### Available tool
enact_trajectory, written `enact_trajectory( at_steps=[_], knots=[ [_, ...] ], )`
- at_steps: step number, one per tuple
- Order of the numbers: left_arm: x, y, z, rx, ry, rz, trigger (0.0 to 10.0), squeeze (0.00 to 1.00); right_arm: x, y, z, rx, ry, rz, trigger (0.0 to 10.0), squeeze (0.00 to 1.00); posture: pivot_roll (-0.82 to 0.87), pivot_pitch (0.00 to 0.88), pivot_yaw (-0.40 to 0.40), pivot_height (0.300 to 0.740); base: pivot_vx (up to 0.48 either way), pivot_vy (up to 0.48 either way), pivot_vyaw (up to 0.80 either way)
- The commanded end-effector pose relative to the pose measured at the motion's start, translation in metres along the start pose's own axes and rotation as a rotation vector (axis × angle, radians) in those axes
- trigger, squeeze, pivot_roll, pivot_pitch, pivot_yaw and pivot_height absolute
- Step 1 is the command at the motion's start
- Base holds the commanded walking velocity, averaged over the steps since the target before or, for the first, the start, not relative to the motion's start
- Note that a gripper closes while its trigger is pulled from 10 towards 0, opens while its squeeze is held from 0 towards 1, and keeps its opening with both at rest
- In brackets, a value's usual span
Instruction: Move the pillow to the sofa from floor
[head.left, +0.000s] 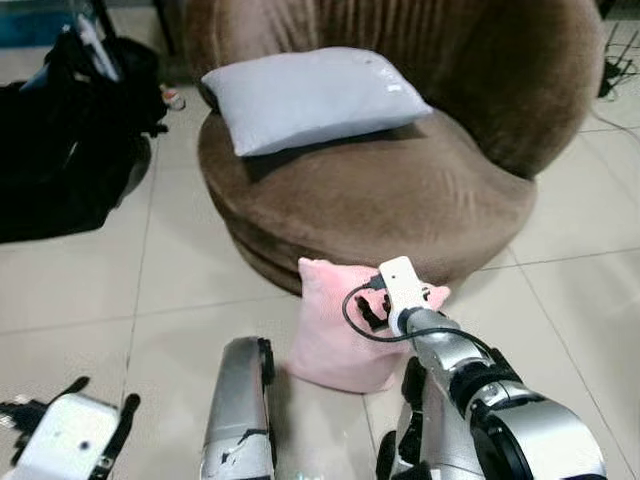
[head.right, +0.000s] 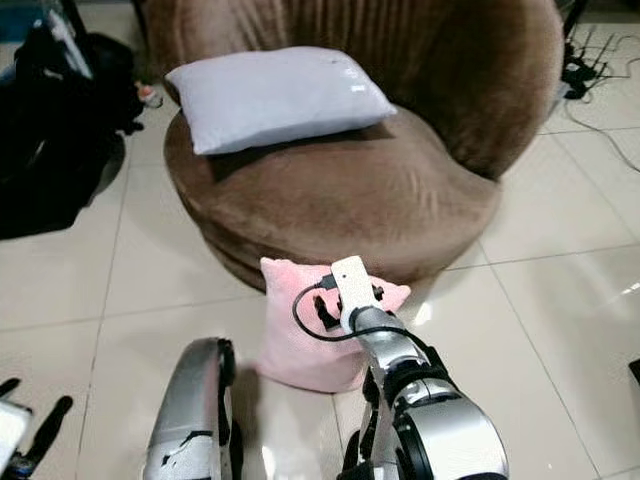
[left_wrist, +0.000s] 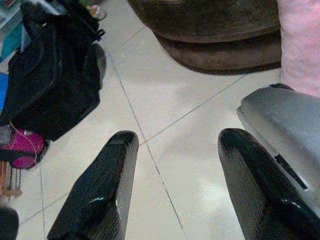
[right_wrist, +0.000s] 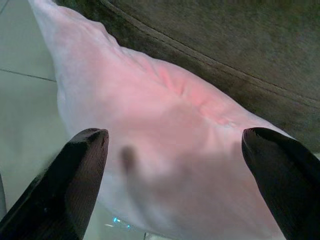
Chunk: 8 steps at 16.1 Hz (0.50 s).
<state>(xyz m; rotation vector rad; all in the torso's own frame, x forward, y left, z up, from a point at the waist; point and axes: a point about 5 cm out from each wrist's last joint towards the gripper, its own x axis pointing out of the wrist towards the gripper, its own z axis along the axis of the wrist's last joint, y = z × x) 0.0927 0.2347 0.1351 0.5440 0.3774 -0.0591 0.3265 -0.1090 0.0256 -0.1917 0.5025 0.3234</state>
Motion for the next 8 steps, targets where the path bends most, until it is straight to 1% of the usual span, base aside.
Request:
enact_trajectory(
  at_steps=[1,2,3,4,5,6,7,8],
  knots=[
    [-0.005,-0.005,0.012,-0.030,-0.059,-0.033,10.0,0.00,0.001,0.000,0.004,-0.028,-0.009,-0.020,10.0,1.00,0.59,0.192,-0.027,0.527,0.000,0.000,0.00],
    [-0.009,-0.014,0.016,-0.045,-0.072,-0.090,10.0,0.00,0.001,0.000,0.006,-0.054,-0.008,-0.030,10.0,1.00,0.61,0.194,-0.035,0.527,0.000,0.000,0.00],
    [-0.013,-0.022,0.017,-0.040,-0.067,-0.154,10.0,0.00,0.002,0.000,0.005,-0.079,0.003,-0.031,10.0,1.00,0.62,0.194,-0.042,0.527,0.000,0.000,0.00],
    [-0.019,-0.027,0.017,-0.012,-0.061,-0.192,10.0,0.00,0.002,0.001,0.007,-0.098,0.009,-0.027,10.0,1.00,0.64,0.200,-0.053,0.527,0.000,0.000,0.00],
    [-0.022,-0.028,0.017,-0.002,-0.060,-0.198,10.0,0.00,0.002,0.001,0.008,-0.106,0.010,-0.024,10.0,1.00,0.64,0.202,-0.055,0.527,0.000,0.000,0.00],
    [-0.025,-0.024,0.022,0.001,-0.074,-0.177,10.0,0.00,0.003,-0.001,0.011,-0.130,0.010,-0.030,10.0,1.00,0.66,0.213,-0.061,0.527,0.000,0.000,0.00],
    [-0.024,-0.018,0.027,-0.026,-0.098,-0.142,10.0,0.00,0.004,-0.002,0.016,-0.141,0.006,-0.044,10.0,1.00,0.67,0.225,-0.063,0.527,0.000,0.000,0.00],
    [-0.024,-0.016,0.029,-0.046,-0.108,-0.133,10.0,0.00,0.004,-0.003,0.018,-0.144,0.003,-0.051,10.0,1.00,0.67,0.231,-0.064,0.527,0.000,0.000,0.00]
  ],
)
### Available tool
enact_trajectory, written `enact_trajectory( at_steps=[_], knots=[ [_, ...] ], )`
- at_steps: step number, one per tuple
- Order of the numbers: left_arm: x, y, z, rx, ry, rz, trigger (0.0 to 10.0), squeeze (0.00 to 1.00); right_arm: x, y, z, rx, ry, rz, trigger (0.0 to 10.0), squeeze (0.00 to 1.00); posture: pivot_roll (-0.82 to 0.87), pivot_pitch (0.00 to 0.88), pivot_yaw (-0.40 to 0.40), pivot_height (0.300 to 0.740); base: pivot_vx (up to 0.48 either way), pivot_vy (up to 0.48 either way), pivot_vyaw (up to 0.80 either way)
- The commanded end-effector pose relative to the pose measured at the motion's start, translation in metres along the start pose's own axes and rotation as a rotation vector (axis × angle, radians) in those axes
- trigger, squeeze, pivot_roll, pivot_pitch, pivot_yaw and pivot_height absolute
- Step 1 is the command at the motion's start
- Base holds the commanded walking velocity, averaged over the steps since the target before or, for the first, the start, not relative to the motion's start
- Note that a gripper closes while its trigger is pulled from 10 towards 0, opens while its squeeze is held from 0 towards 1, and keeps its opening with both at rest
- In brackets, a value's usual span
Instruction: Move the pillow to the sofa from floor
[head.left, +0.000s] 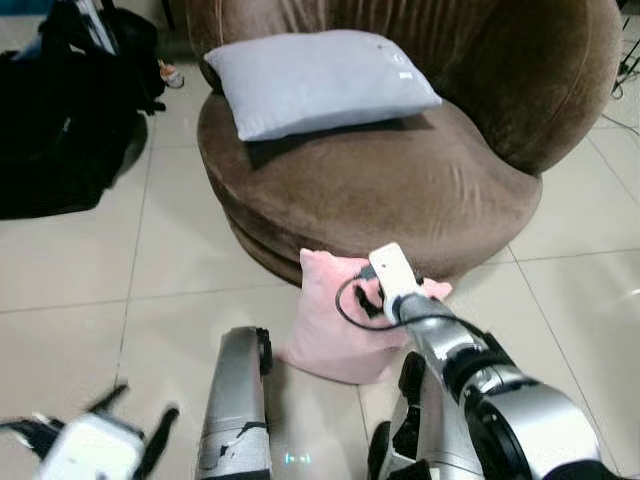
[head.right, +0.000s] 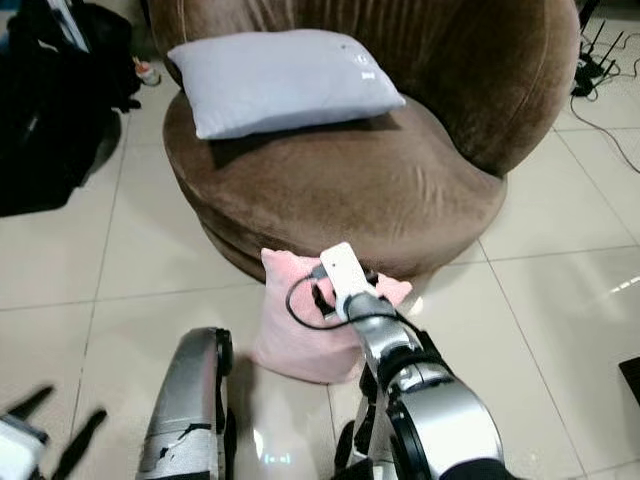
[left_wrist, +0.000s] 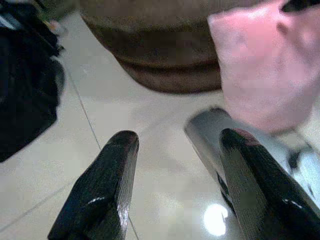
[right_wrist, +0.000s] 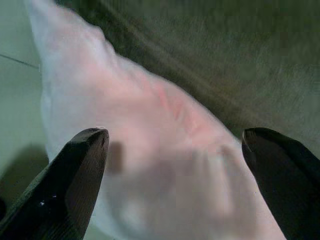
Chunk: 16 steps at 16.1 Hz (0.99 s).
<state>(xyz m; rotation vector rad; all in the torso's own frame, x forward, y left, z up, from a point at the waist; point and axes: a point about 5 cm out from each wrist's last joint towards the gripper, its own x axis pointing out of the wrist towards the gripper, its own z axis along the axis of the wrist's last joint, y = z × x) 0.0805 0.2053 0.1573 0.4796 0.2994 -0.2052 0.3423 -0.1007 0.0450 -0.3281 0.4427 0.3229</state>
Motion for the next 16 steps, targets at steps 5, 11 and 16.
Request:
enact_trajectory(
  at_steps=[5,11,16],
  knots=[
    [-0.002,-0.001,0.011,-0.159,-0.046,-0.114,10.0,0.00,0.002,0.014,0.004,-0.177,0.034,0.071,10.0,0.00,0.67,0.277,-0.041,0.527,0.000,0.000,0.00],
    [0.003,0.002,0.022,-0.219,-0.102,-0.261,10.0,0.00,0.004,0.029,0.012,-0.317,-0.009,0.084,10.0,0.00,0.65,0.279,-0.020,0.527,0.000,0.000,0.00],
    [0.001,0.004,0.019,-0.224,-0.067,-0.255,10.0,0.00,0.002,0.022,0.000,-0.361,0.059,0.003,10.0,0.00,0.66,0.283,-0.010,0.527,0.000,0.000,0.00]
  ],
)
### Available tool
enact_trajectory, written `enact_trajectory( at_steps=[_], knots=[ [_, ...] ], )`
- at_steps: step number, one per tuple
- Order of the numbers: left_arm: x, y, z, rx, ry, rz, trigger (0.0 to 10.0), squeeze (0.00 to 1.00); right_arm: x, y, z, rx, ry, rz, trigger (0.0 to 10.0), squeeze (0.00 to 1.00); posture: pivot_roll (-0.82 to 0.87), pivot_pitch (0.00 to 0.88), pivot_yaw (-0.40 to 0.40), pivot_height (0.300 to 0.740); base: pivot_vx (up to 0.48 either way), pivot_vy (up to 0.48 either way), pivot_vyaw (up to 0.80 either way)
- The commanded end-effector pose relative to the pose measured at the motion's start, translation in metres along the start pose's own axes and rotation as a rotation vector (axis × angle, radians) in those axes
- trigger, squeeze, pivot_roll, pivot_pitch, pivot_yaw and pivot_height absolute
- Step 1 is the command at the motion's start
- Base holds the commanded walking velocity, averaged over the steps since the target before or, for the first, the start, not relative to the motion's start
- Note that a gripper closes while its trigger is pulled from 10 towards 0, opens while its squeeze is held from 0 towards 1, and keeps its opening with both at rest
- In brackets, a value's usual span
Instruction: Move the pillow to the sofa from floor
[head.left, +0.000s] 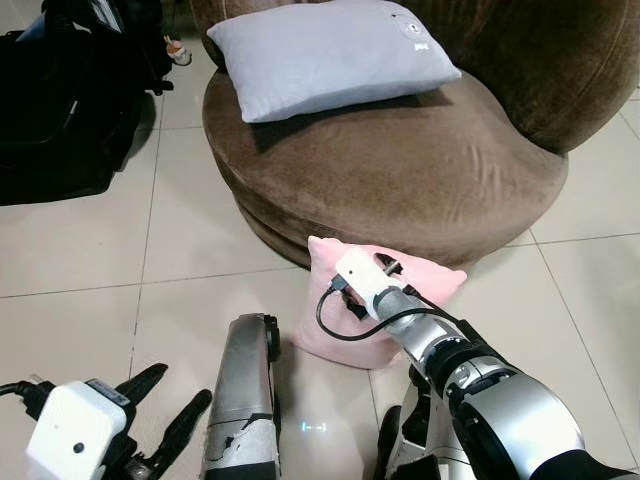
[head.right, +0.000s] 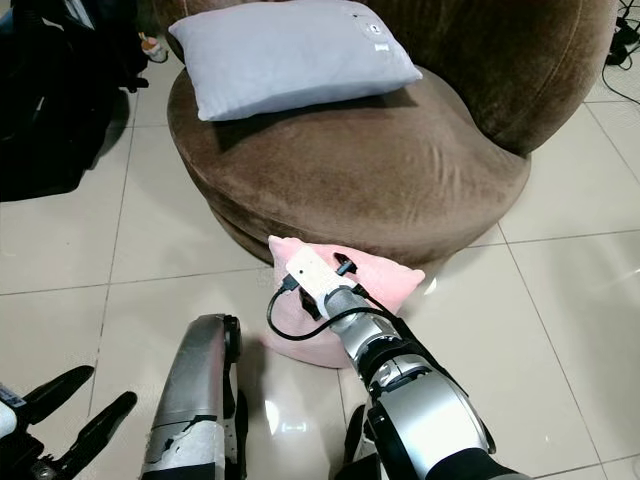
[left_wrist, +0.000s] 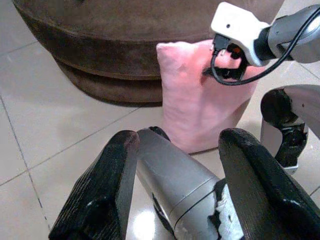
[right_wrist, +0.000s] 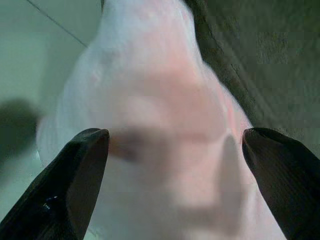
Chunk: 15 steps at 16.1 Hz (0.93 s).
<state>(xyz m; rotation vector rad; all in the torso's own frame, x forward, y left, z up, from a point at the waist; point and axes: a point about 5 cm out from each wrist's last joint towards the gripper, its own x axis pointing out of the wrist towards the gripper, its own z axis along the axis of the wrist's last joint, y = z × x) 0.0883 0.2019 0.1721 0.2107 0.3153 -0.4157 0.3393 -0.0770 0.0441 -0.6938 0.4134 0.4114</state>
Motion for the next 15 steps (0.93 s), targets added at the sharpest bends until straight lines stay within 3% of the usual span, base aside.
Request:
enact_trajectory(
  at_steps=[1,5,8,12,13,15],
  knots=[
    [-0.005,-0.001,0.003,0.009,0.004,0.002,10.0,0.00,-0.003,0.010,-0.019,-0.055,0.076,0.047,10.0,0.00,0.66,0.279,-0.010,0.527,0.000,0.000,0.00],
    [-0.007,0.000,0.002,0.019,0.015,-0.002,10.0,0.00,-0.006,0.025,-0.027,-0.028,0.097,0.160,10.0,0.00,0.65,0.272,-0.008,0.527,0.000,0.000,0.00],
    [-0.007,0.002,0.003,0.028,0.016,0.003,10.0,0.00,-0.005,0.021,-0.023,-0.030,0.073,0.116,10.0,0.00,0.66,0.266,-0.001,0.527,0.000,0.000,0.00],
    [-0.005,0.005,0.004,0.049,0.018,0.029,10.0,0.00,-0.003,0.002,-0.016,-0.018,0.033,-0.052,10.0,0.00,0.64,0.252,-0.007,0.527,0.000,0.000,0.00],
    [-0.003,0.006,0.003,0.049,0.009,0.042,10.0,0.00,-0.003,-0.006,-0.018,0.024,0.028,-0.112,10.0,0.00,0.62,0.239,-0.018,0.527,0.000,0.000,0.00],
    [0.011,0.010,-0.005,0.047,-0.022,0.076,10.0,0.00,-0.006,-0.021,-0.025,0.236,0.002,-0.200,10.0,0.00,0.54,0.170,-0.070,0.527,0.000,0.000,0.00]
  ],
)
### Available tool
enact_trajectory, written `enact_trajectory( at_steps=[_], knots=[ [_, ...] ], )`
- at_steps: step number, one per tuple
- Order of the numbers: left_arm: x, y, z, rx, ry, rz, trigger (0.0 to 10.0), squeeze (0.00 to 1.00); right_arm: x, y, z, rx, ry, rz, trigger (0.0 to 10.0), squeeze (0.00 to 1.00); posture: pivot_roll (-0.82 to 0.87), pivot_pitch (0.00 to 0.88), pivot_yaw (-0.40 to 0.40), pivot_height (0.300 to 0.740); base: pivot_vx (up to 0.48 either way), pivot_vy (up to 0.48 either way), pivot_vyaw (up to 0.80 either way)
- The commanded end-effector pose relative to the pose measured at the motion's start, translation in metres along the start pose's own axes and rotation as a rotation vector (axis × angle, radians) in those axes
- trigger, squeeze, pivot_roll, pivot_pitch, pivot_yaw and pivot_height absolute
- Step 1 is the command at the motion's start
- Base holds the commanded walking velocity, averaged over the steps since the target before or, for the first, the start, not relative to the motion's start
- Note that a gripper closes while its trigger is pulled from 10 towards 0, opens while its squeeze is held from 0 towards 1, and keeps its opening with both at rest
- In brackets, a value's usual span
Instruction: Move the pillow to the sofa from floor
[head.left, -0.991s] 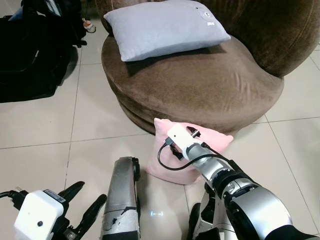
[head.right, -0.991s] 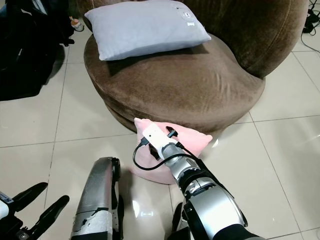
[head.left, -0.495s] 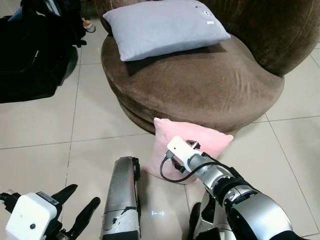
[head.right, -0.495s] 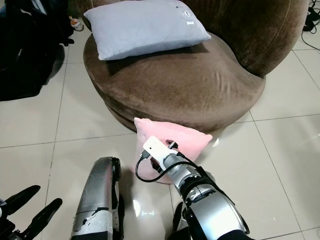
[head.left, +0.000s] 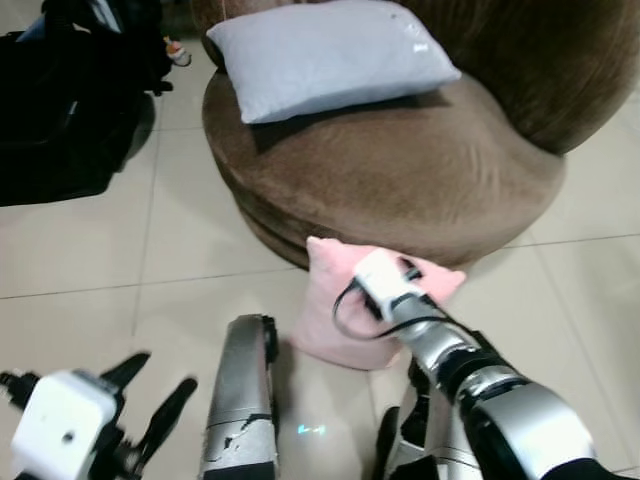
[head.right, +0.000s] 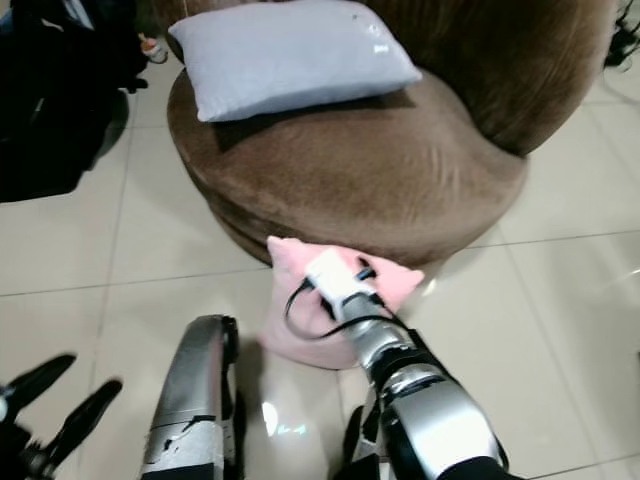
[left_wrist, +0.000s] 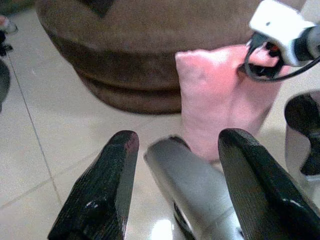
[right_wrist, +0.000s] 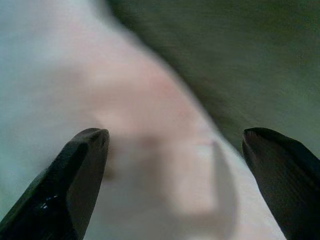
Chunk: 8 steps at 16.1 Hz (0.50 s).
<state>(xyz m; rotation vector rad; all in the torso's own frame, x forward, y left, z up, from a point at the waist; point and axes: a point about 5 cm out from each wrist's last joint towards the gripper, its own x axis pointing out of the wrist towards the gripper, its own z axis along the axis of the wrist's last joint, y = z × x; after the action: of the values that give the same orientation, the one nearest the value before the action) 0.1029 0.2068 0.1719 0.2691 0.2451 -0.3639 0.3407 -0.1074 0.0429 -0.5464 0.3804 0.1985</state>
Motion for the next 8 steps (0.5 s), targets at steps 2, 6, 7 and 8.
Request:
enact_trajectory(
  at_steps=[2,6,7,8],
  knots=[
    [0.010,0.003,-0.016,0.011,0.038,0.060,10.0,0.00,-0.002,-0.016,-0.012,0.253,0.002,-0.069,10.0,0.00,0.49,0.133,-0.083,0.527,0.000,0.000,0.00],
    [0.075,0.007,-0.057,-0.012,0.058,0.097,10.0,0.00,-0.017,-0.041,-0.054,0.394,-0.002,-0.110,10.0,0.00,0.15,0.000,-0.064,0.527,0.000,0.000,0.00],
    [0.091,0.009,-0.065,0.021,0.068,0.104,10.0,0.00,-0.022,-0.035,-0.060,0.403,-0.017,-0.069,10.0,0.00,0.09,0.000,-0.051,0.527,0.000,0.000,0.00],
    [0.097,0.010,-0.067,0.039,0.073,0.109,10.0,0.00,-0.024,-0.032,-0.062,0.408,-0.024,-0.052,10.0,0.00,0.09,0.000,-0.051,0.527,0.000,0.000,0.00]
  ],
)
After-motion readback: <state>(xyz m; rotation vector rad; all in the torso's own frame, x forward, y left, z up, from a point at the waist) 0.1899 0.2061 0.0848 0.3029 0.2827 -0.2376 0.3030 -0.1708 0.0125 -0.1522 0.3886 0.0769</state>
